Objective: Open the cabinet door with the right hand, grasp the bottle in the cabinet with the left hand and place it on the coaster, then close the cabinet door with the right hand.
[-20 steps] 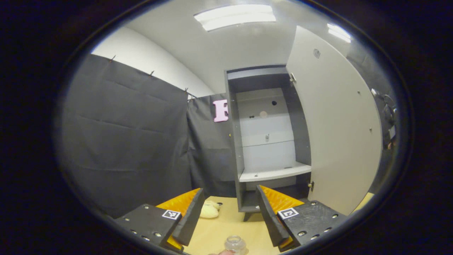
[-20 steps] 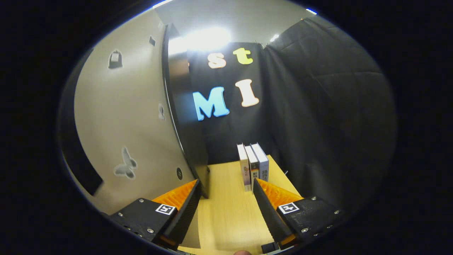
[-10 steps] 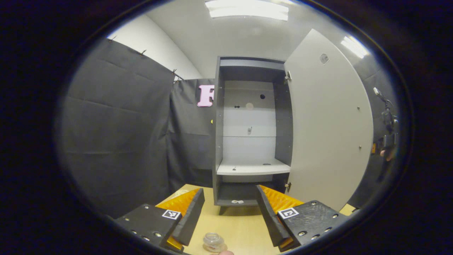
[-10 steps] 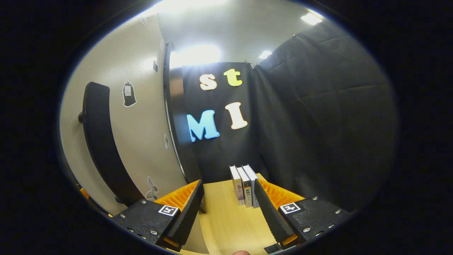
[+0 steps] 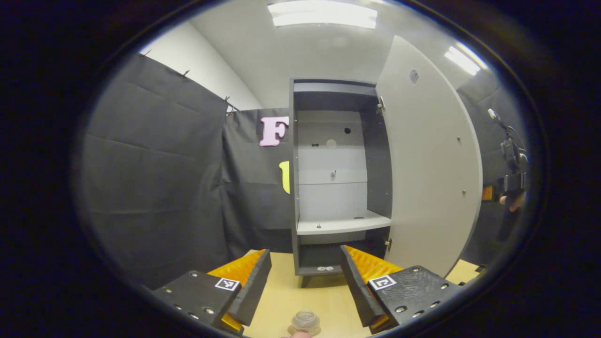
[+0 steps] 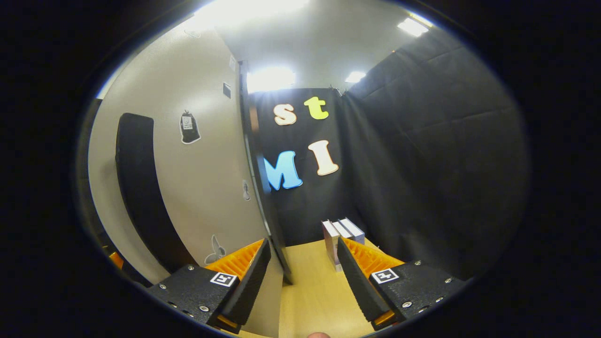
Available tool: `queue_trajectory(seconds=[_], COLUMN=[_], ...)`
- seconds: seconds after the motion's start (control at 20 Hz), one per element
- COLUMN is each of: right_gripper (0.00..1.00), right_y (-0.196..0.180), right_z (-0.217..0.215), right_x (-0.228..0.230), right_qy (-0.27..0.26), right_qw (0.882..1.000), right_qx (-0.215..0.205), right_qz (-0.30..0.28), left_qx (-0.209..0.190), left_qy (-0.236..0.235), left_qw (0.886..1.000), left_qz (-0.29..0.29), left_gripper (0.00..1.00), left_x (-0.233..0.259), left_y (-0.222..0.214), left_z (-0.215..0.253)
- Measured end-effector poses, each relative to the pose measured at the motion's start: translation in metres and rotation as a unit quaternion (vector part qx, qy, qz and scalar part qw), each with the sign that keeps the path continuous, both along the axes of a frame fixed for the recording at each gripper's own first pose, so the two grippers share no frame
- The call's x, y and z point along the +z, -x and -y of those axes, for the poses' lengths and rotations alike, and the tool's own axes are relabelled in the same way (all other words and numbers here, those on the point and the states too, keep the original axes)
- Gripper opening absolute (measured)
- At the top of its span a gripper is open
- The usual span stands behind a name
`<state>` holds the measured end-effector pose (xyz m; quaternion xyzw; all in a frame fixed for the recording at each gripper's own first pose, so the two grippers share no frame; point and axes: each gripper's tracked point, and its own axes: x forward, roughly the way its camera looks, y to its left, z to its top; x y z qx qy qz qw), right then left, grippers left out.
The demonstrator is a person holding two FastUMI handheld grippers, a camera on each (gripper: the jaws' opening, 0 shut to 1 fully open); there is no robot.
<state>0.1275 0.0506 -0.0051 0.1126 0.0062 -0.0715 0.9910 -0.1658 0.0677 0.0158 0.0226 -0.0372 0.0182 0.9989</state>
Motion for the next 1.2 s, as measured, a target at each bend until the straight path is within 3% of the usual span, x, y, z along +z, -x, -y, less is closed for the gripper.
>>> queue_trajectory(seconds=[0.2,0.25,0.35,0.45,0.55,0.75,0.8,1.0,1.2], right_gripper=[0.88,0.88,0.88,0.88,0.88,0.89,0.89,0.90,0.90], right_y=[-0.016,-0.020,-0.032,-0.044,-0.056,-0.066,-0.064,-0.064,-0.056], right_z=[-0.048,-0.061,-0.086,-0.110,-0.132,-0.131,-0.127,-0.126,-0.125], right_x=[0.000,-0.001,0.003,0.006,0.005,0.021,0.026,0.034,0.036], right_qy=[-0.012,-0.013,-0.011,-0.010,-0.008,-0.064,-0.065,-0.043,0.023], right_qw=[0.999,0.998,0.996,0.993,0.991,0.991,0.992,0.995,0.997], right_qx=[0.050,0.063,0.090,0.113,0.134,0.116,0.106,0.092,0.075], right_qz=[0.009,0.007,0.010,0.011,0.003,0.001,0.006,0.021,0.027], left_qx=[0.017,0.025,0.037,0.041,0.042,0.033,0.025,-0.007,-0.031], left_qy=[-0.005,-0.003,0.003,0.000,-0.009,-0.012,-0.008,0.003,0.008], left_qw=[1.000,1.000,0.999,0.999,0.999,0.999,1.000,1.000,0.999], left_qz=[0.000,-0.004,-0.006,-0.008,-0.008,0.002,0.004,0.015,0.023], left_gripper=[0.89,0.84,0.84,0.89,0.84,0.87,0.84,0.84,0.84], left_x=[0.000,-0.001,0.000,0.003,0.006,0.017,0.018,0.024,0.039], left_y=[-0.006,-0.007,-0.011,-0.015,-0.019,-0.024,-0.027,-0.032,-0.043], left_z=[-0.016,-0.022,-0.032,-0.039,-0.042,-0.040,-0.035,-0.020,-0.002])
